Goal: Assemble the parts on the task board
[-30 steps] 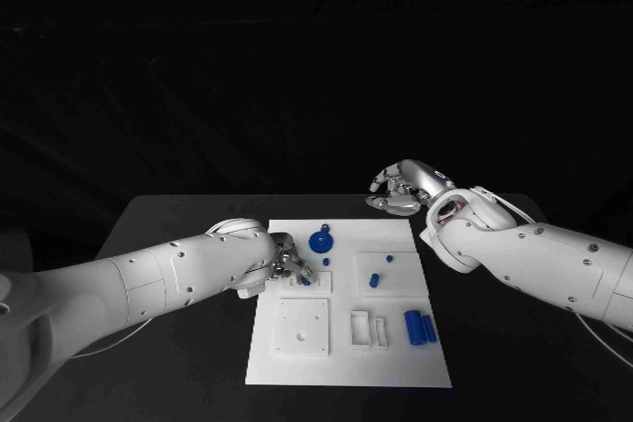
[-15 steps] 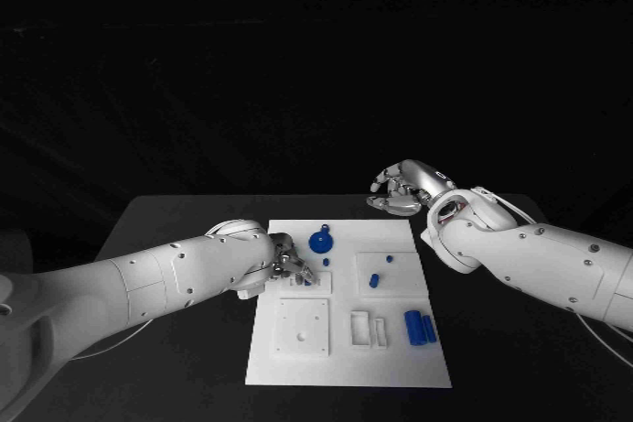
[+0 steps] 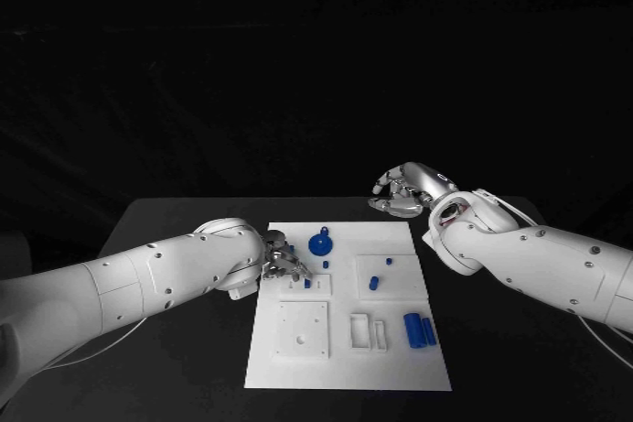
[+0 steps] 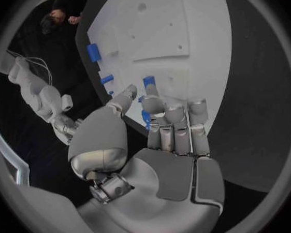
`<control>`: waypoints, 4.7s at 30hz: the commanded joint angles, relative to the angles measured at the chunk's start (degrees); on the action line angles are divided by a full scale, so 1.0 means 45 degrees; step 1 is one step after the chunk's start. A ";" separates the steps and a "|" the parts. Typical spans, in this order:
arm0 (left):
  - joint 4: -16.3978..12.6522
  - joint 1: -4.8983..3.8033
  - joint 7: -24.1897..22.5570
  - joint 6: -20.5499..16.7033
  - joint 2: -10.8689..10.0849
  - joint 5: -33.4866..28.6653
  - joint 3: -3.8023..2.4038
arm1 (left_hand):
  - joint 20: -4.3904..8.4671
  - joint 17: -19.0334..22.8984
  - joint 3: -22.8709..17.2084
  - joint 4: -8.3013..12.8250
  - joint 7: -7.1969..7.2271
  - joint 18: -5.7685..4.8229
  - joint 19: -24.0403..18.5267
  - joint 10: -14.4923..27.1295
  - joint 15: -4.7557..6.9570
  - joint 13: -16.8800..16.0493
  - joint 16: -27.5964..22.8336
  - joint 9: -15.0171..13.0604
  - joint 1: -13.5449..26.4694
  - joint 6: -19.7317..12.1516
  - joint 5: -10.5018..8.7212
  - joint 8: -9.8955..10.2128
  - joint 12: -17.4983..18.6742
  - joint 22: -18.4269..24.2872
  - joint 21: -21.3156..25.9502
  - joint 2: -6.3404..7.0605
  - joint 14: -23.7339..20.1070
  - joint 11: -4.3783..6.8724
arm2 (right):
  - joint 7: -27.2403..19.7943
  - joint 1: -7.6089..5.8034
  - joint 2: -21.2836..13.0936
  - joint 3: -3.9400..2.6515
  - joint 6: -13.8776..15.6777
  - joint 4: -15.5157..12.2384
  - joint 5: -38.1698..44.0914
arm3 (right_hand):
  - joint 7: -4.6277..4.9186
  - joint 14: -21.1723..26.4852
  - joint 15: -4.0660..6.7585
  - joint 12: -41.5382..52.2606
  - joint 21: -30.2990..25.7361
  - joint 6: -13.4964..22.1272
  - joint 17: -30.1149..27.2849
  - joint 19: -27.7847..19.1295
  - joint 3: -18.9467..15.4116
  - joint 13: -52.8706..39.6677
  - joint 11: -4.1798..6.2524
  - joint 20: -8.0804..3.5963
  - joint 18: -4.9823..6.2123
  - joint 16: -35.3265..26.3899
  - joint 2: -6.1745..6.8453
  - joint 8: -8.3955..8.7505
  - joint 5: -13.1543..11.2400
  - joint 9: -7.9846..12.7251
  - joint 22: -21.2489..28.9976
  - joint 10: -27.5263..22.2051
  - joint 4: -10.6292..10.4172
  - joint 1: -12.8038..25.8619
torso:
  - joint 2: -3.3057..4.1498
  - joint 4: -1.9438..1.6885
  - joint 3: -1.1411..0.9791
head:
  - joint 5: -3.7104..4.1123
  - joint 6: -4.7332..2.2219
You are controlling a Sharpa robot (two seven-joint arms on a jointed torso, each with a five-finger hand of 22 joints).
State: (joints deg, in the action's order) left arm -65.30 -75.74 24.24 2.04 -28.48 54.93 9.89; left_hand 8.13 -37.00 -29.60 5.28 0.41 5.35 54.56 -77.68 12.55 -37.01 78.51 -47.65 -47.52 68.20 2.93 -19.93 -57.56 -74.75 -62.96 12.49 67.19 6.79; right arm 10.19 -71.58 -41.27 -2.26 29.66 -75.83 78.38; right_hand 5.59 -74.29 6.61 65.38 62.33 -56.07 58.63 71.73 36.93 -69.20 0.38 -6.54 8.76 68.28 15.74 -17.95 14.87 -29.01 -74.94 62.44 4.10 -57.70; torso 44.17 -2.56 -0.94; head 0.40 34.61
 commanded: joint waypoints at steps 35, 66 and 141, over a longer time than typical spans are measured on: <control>0.4284 -0.0420 -0.0701 0.0470 0.1628 -0.0067 -0.0425 | 0.1027 0.1124 0.0384 -0.0322 -0.0947 -0.0611 -0.1148 0.1385 -0.1103 0.1051 -0.1821 0.0959 0.0386 -0.2058 -0.0010 0.1269 0.2078 0.0596 0.1645 -0.0327 -0.1179 -0.0952 | -0.0125 0.0015 0.0010 -0.0007 0.0049 0.0018 -0.0063 | 0.0097 -0.0098 0.0007 -0.0069 -0.0090 0.0020 0.0015 -0.0010 -0.0053 0.0027 0.0003 -0.0082 0.1387 -0.0054 0.0026 0.0101 0.0146 -0.0018 -0.0020 -0.0107 -0.0084 0.0168 | 0.0231 0.0194 0.0023 | -0.0046 -0.0335; 0.5164 -0.0067 -0.0891 0.0932 0.2104 -0.0134 -0.0355 | 0.1003 0.1093 0.0467 -0.0169 -0.1051 -0.0635 -0.1235 0.1401 -0.1145 0.0987 -0.1751 0.1088 -0.0039 -0.2369 -0.0009 0.1362 0.2085 0.0439 0.1653 -0.0943 -0.1262 -0.1049 | -0.0105 0.0012 -0.0040 -0.0008 0.0050 -0.0128 -0.0032 | 0.0099 -0.0101 0.0003 -0.0068 -0.0098 0.0019 0.0018 -0.0007 -0.0076 0.0033 -0.0001 -0.0086 0.1387 -0.0061 0.0026 0.0105 0.0157 -0.0027 -0.0024 -0.0108 -0.0095 0.0184 | 0.0301 0.0221 0.0036 | -0.0041 -0.0216; -0.1461 0.0047 -0.0476 -0.5759 -0.1477 -0.0957 0.0871 | 0.1552 0.0664 -0.1515 0.2396 -0.0057 -0.0471 0.0499 -0.0734 -0.0340 0.0162 -0.0145 0.1572 -0.0487 0.0494 0.4121 -0.0126 0.0869 -0.0316 0.0601 -0.2684 0.0599 -0.0093 | -0.0116 0.0049 -0.0197 -0.0001 -0.0178 0.0006 -0.0123 | 0.0096 -0.0112 0.0006 -0.0053 -0.0129 0.0003 0.0039 0.0002 -0.0092 0.0052 0.0002 -0.0092 0.1387 -0.0084 0.0014 0.0118 0.0515 -0.0065 -0.0047 -0.0107 -0.0080 0.0148 | 0.0066 -0.0099 0.0062 | -0.0091 0.0006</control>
State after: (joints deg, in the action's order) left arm -71.18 -75.67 21.10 -18.33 -35.04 49.29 13.88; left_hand 8.46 -33.98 -36.05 15.48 -2.38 2.61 56.42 -77.82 8.12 -36.22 77.66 -40.44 -49.49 66.71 21.25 -16.87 -53.48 -74.93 -60.06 0.85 66.60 3.60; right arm 10.13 -71.43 -42.15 -2.25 29.57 -75.79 77.81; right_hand 5.62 -74.29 6.60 65.38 62.11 -56.04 58.73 71.74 36.77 -69.01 0.41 -6.75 8.76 68.29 15.99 -17.74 16.93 -29.24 -74.91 62.27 3.95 -57.48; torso 44.58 -2.83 -0.66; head 0.12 34.57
